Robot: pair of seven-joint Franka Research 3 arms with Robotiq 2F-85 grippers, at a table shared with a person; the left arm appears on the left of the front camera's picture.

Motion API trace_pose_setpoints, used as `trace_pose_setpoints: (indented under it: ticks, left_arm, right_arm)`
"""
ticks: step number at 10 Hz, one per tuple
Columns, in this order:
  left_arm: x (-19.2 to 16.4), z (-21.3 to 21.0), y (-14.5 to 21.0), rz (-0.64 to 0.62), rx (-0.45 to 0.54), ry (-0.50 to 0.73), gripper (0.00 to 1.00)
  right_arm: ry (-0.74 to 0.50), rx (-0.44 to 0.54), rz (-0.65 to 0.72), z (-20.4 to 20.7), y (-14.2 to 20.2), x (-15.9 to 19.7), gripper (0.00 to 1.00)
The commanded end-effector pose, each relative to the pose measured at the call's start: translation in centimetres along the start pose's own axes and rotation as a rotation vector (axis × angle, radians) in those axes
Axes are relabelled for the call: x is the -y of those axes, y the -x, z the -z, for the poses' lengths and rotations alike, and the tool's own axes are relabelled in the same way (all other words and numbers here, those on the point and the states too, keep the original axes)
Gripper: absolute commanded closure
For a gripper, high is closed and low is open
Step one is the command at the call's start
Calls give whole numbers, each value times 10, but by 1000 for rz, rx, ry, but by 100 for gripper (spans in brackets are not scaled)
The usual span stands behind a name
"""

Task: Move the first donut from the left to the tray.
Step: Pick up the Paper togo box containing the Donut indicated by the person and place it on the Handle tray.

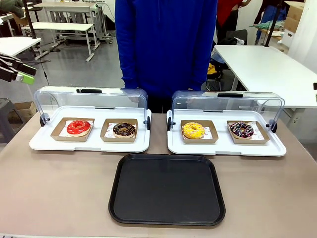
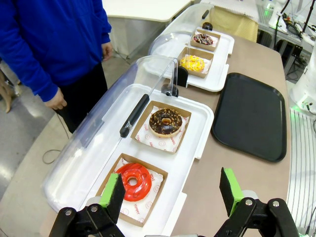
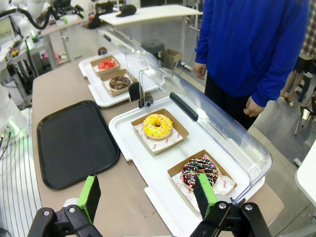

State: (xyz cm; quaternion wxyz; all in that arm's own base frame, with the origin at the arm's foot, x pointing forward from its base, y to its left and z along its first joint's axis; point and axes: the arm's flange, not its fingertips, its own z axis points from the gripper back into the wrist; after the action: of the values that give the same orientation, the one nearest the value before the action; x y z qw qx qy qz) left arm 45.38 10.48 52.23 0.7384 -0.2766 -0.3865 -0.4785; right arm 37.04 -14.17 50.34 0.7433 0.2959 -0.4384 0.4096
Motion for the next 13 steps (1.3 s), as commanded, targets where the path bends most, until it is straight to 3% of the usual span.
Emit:
trace_pose_setpoints:
  ticks: [1,13]
  left_arm:
    - [0,1,-1,5,15,6,0]
    - [0,1,-1,5,15,6,0]
  right_arm:
    - [2,27,-27,1,-2,3,0]
    - [2,27,-27,1,-2,3,0]
